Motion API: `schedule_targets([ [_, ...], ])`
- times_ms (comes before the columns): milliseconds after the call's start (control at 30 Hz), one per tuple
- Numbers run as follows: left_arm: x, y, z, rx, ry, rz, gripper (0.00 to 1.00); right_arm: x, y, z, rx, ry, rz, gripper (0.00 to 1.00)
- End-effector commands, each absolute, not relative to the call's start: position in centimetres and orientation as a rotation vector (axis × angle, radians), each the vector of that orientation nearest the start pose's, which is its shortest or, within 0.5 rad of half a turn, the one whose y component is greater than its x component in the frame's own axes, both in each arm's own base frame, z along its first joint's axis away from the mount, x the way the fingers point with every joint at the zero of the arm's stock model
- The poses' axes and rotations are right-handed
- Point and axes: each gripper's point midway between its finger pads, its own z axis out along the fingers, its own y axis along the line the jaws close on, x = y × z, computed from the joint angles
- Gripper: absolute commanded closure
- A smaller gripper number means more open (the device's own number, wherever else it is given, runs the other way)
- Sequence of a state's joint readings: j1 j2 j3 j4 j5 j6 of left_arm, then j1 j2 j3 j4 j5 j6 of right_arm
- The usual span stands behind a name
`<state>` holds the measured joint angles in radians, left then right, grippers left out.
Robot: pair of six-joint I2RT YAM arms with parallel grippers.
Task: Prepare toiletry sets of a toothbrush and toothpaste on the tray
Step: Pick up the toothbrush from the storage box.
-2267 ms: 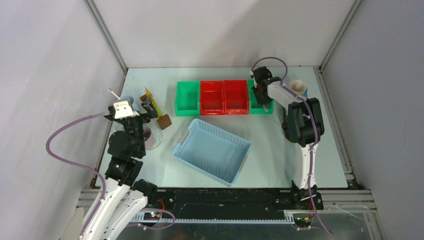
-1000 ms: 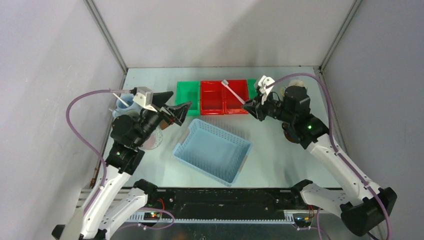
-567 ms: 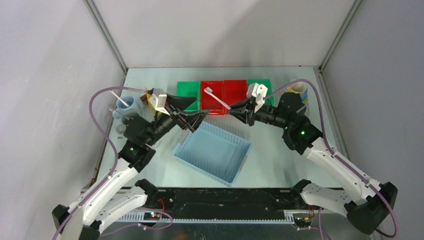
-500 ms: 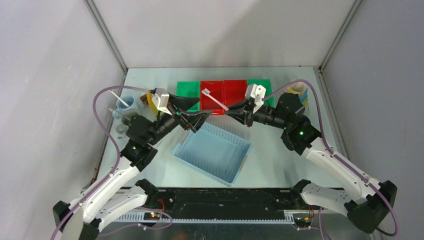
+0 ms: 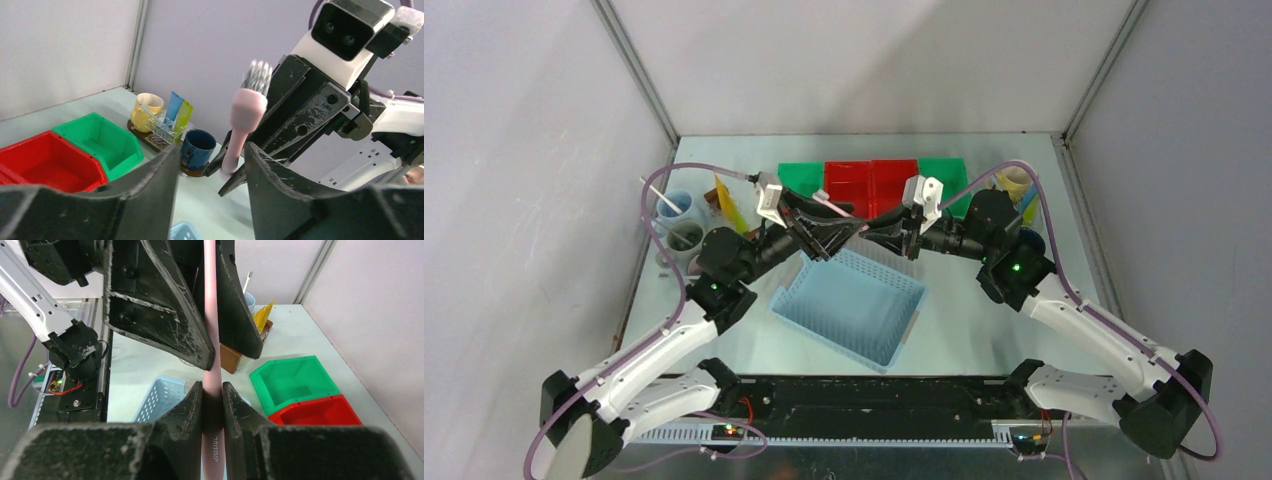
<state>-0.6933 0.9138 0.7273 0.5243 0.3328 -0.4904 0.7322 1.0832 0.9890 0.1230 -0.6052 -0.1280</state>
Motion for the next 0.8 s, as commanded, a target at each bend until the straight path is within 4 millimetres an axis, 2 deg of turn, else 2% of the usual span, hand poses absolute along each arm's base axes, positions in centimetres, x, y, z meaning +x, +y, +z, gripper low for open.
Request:
schedule_targets([
  [0, 20.6, -28.1, 39.4, 0.456, 1.201, -1.267, 0.49, 20.5, 32.2, 36.1, -1.104, 1.125, 0.940, 1.00],
  [33, 20.6, -28.1, 39.5, 0.457, 1.198, -1.269, 0.58, 20.5, 32.2, 36.1, -1.105, 1.126, 0.938, 1.00],
  [67, 20.5, -28.2, 39.5, 0.459, 1.194, -1.271, 0.63, 20.5, 32.1, 36.1, -1.104, 1.128, 0.936, 1.00],
  [100, 20.4, -28.2, 39.6, 0.463, 1.192, -1.273, 0.74, 20.5, 32.1, 36.0, -1.102, 1.131, 0.935, 1.00],
  [133, 20.4, -28.2, 39.6, 0.467, 1.188, -1.270, 0.79, 20.5, 32.1, 36.1, -1.102, 1.130, 0.934, 0.97],
  [167, 20.3, -28.1, 39.7, 0.468, 1.182, -1.266, 0.89, 20.5, 32.0, 36.1, -1.101, 1.131, 0.932, 0.95],
  [233, 20.3, -27.9, 39.7, 0.473, 1.176, -1.248, 0.98, 20.5, 31.8, 36.3, -1.094, 1.131, 0.925, 0.87],
  [333, 20.6, -27.6, 39.3, 0.487, 1.178, -1.194, 1.00, 20.4, 31.3, 36.9, -1.074, 1.126, 0.907, 0.72],
  [400, 20.7, -27.2, 39.2, 0.496, 1.174, -1.150, 1.00, 20.5, 30.8, 37.6, -1.049, 1.119, 0.882, 0.66],
  [600, 22.0, -26.5, 37.7, 0.522, 1.214, -0.978, 1.00, 19.7, 29.9, 40.4, -0.991, 1.040, 0.805, 0.58],
  [767, 22.1, -26.9, 37.2, 0.554, 1.221, -0.897, 1.00, 19.1, 30.6, 42.1, -0.959, 0.962, 0.691, 0.56],
])
